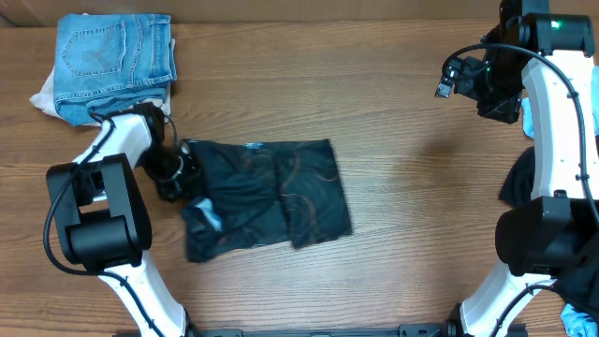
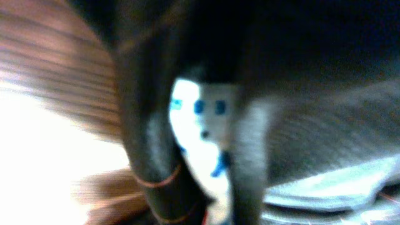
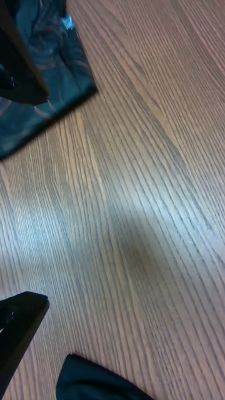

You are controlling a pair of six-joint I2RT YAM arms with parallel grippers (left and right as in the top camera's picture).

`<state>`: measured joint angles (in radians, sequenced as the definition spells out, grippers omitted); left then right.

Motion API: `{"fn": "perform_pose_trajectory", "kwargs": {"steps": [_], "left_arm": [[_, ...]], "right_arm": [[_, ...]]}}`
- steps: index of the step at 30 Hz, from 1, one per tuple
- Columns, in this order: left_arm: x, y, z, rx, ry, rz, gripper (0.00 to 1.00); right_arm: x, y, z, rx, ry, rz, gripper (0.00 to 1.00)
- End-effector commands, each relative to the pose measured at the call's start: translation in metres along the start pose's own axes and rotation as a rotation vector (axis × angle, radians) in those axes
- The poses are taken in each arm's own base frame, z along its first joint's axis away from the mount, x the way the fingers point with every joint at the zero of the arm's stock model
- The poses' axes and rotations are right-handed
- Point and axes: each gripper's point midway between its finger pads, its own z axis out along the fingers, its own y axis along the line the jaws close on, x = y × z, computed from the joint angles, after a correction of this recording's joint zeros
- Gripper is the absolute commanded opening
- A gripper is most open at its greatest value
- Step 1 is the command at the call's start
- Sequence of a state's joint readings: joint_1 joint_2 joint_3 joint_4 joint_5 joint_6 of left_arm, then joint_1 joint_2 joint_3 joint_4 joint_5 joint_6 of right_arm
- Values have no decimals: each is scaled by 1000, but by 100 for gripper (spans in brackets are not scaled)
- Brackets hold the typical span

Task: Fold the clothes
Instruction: 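Grasp the black jersey bundle's left edge with the left gripper, then fold the bundle's left part rightward over itself with the left gripper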

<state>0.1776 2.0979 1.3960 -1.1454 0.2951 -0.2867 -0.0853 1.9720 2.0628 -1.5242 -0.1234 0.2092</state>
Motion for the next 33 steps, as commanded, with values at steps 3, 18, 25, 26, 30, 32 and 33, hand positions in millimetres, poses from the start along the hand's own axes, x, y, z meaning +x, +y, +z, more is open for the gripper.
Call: {"fn": "perform_pose_trajectory", "kwargs": {"steps": [3, 18, 25, 26, 30, 32, 33], "left_arm": [[-26, 14, -43, -211, -96, 6, 4], [31, -93, -51, -326, -107, 239, 4], [67, -135, -31, -406, -140, 360, 4], [73, -141, -28, -410, -142, 377, 4], [89, -160, -23, -409, -162, 419, 4], [93, -169, -26, -401, -174, 439, 4], [95, -172, -28, -396, -180, 442, 4]], "right_arm": [[1, -2, 6, 1, 5, 3, 100], [15, -13, 52, 18, 71, 14, 100], [14, -11, 53, 7, 70, 17, 100], [15, -11, 53, 6, 71, 17, 100], [16, -6, 53, -20, 78, 17, 100], [16, -4, 53, -32, 81, 18, 100], [16, -3, 53, -36, 81, 18, 100]]}}
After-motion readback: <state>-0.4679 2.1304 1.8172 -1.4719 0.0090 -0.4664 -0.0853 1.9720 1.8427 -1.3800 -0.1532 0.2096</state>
